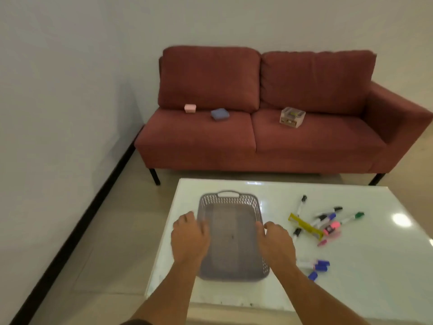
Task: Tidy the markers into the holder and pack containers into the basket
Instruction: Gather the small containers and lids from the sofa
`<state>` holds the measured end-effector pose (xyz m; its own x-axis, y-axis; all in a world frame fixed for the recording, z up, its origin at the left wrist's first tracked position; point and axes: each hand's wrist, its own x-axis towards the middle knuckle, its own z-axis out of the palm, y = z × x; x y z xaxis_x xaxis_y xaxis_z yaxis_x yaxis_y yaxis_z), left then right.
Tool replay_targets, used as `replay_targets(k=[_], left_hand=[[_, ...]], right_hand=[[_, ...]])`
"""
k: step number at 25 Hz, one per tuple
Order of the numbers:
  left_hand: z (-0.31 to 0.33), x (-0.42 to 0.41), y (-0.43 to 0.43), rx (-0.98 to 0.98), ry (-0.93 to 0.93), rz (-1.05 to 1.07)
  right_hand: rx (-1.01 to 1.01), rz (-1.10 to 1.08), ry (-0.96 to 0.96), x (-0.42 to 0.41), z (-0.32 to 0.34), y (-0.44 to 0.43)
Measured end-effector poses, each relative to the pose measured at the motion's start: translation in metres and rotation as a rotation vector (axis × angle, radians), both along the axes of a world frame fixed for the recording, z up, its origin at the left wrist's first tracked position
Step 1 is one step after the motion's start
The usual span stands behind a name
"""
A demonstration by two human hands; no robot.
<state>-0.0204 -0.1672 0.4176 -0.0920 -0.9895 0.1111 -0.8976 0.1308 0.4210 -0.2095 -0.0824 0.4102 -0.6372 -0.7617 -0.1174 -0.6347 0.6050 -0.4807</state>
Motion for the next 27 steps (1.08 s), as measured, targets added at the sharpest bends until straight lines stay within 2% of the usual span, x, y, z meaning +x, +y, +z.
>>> replay_targets(k=[7, 12, 18, 21, 27], left_hand=[[0.243, 0.026, -0.079, -0.203, 0.114, -0.220], [0.336, 0.080, -0.183, -0.260, 0.125, -0.242], [0.365, 0.143, -0.341, -0.252, 0.102, -0.361], [0.357, 0.169, -0.409, -0.216, 0.090, -0.420], [0.328, 0.183, -0.505, -0.137, 0.089, -0.440]], right_hand=[[-0.341, 0.220, 0.090, 0.042, 0.239, -0.094], [-0.450, 0.270, 0.183, 0.088, 0.344, -0.183], [-0.420, 0.138, 0.170, 0.155, 0.371, -0.329], [-0.387, 0.052, 0.144, 0.178, 0.362, -0.392], [-0.341, 0.034, 0.134, 0.203, 0.336, -0.484]])
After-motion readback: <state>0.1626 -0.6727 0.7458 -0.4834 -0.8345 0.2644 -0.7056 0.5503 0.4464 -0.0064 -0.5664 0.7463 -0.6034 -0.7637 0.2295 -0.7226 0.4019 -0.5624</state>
